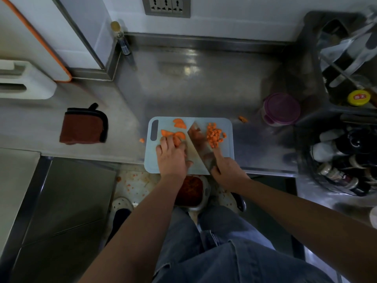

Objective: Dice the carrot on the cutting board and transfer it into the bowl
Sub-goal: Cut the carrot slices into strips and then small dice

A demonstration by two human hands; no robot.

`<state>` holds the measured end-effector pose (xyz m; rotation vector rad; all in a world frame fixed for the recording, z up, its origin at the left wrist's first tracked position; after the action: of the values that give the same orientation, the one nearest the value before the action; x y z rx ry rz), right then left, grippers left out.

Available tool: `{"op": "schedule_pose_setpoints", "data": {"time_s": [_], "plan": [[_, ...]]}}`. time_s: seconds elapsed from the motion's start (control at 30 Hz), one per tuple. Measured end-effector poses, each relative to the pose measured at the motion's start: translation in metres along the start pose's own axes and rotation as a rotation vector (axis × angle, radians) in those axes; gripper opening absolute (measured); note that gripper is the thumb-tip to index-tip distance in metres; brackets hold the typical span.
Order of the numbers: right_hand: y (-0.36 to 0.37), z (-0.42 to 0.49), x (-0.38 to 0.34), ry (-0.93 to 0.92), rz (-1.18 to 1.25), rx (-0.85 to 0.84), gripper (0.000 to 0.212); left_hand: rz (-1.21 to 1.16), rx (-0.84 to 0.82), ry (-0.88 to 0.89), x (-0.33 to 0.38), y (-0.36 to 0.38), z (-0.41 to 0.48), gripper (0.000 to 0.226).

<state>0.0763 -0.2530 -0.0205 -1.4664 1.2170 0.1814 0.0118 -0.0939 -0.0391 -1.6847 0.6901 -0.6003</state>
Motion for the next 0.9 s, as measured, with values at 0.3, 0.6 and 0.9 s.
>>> {"op": "schedule_pose_setpoints", "data": {"time_s": [0.3,0.6,0.9], "plan": [[-0.003,0.010,0.004,0.037,-0.012,0.056,0.059,-0.196,0.093,0.089,-0.016,-0.002,0.006,0.046],[-0.011,0.035,-0.008,0.027,0.055,0.117,0.044,-0.321,0.003,0.104,-0.037,-0.017,0.040,0.042],[-0.011,0.039,-0.011,0.059,0.071,0.103,0.046,-0.200,-0.128,0.248,-0.028,-0.038,0.060,0.030]]}}
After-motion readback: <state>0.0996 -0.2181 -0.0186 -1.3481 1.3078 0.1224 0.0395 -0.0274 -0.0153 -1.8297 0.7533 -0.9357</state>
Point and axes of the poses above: each hand's wrist, its own z-axis towards the middle knuckle, its own y-axis out of the palm, x = y × z, the point moved 2 cm from there along z, towards the middle knuckle, and after that the axes turned 12 degrees about -y, right-handed, at the moved point
